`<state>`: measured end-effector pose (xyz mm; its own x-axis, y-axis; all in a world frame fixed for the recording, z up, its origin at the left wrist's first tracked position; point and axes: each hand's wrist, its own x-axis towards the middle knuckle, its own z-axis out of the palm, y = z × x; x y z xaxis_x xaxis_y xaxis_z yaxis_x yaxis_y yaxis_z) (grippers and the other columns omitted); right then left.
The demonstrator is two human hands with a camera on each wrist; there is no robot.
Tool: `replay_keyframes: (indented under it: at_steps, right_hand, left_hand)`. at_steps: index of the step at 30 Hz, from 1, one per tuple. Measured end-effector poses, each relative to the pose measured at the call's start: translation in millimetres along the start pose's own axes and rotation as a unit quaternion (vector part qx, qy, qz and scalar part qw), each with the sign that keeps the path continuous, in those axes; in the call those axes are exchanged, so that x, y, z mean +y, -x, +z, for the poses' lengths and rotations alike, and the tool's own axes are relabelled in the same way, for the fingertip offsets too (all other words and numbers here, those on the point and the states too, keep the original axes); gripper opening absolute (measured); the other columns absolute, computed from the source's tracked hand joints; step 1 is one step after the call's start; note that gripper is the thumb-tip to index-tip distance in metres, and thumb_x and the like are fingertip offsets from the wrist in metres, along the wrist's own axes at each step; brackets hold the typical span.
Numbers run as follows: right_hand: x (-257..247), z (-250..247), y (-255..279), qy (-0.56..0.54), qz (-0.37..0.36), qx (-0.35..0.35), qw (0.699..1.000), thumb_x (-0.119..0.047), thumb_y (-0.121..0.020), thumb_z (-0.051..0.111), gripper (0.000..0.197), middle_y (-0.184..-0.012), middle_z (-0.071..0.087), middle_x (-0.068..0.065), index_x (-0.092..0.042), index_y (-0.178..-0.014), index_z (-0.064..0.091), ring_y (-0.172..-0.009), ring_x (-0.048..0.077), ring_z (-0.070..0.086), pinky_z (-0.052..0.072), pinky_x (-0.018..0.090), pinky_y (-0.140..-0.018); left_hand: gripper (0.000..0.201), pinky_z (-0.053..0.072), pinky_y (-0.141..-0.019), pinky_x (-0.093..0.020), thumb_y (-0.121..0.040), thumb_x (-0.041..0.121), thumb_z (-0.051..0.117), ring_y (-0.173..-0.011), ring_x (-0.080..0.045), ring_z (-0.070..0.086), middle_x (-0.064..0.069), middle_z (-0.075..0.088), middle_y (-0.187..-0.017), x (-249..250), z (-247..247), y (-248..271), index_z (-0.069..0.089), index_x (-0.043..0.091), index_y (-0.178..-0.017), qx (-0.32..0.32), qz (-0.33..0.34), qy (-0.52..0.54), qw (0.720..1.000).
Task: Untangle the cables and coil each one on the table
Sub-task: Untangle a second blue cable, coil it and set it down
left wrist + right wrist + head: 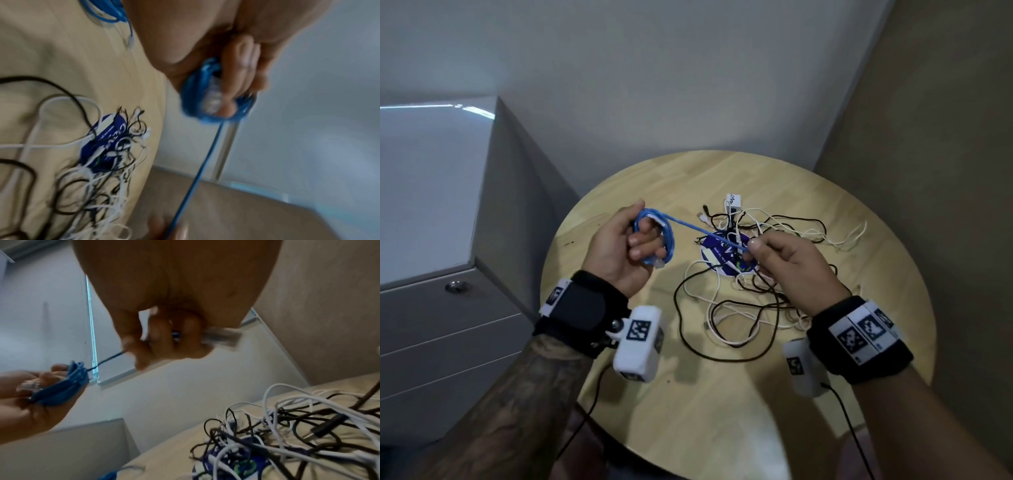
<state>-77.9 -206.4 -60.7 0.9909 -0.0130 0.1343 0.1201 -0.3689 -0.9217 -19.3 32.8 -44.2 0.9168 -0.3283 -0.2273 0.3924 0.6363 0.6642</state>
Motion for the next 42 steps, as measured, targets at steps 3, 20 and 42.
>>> replay_keyframes:
  at_steps: [3,20,42]
  right_hand:
    - [1.2,3.9,-2.6,0.003,-0.017,-0.005,1.000,-0.017,-0.101,0.059,0.019,-0.070,0.062,-0.007,-0.013,-0.086,0.068,-0.061,0.004,0.047,0.038,0.019,-0.059]
    - [-13.9,48.0,14.3,-0.116,0.105,-0.067,0.985,-0.070,-0.093,0.035,0.054,-0.079,0.073,0.013,-0.032,-0.097,0.073,-0.048,0.028,0.053,0.038,0.027,-0.048]
    - [-4.7,27.4,4.9,0.187,-0.110,-0.056,0.975,-0.042,-0.080,0.053,0.013,-0.064,0.059,-0.008,-0.031,-0.083,0.058,-0.061,0.010,0.055,0.049,0.036,-0.059]
  left_hand:
    - [0.049,0.041,-0.048,-0.021,-0.100,0.036,0.043,-0.033,-0.007,0.024,0.009,0.026,-0.042,1.7,-1.3,0.2,0.048,0.017,-0.055,-0.003,0.003,0.026,1.000]
    - [0.049,0.030,-0.046,-0.028,-0.097,0.023,0.049,-0.033,-0.013,0.019,0.001,0.023,-0.043,-46.6,19.1,-0.2,0.041,0.016,-0.050,0.014,0.012,-0.178,0.984]
    - [0.039,0.050,-0.063,-0.031,-0.092,0.035,0.052,-0.054,-0.023,0.051,-0.007,0.042,-0.051,-34.4,6.5,1.2,0.058,0.003,-0.071,-0.159,-0.046,-0.256,0.952]
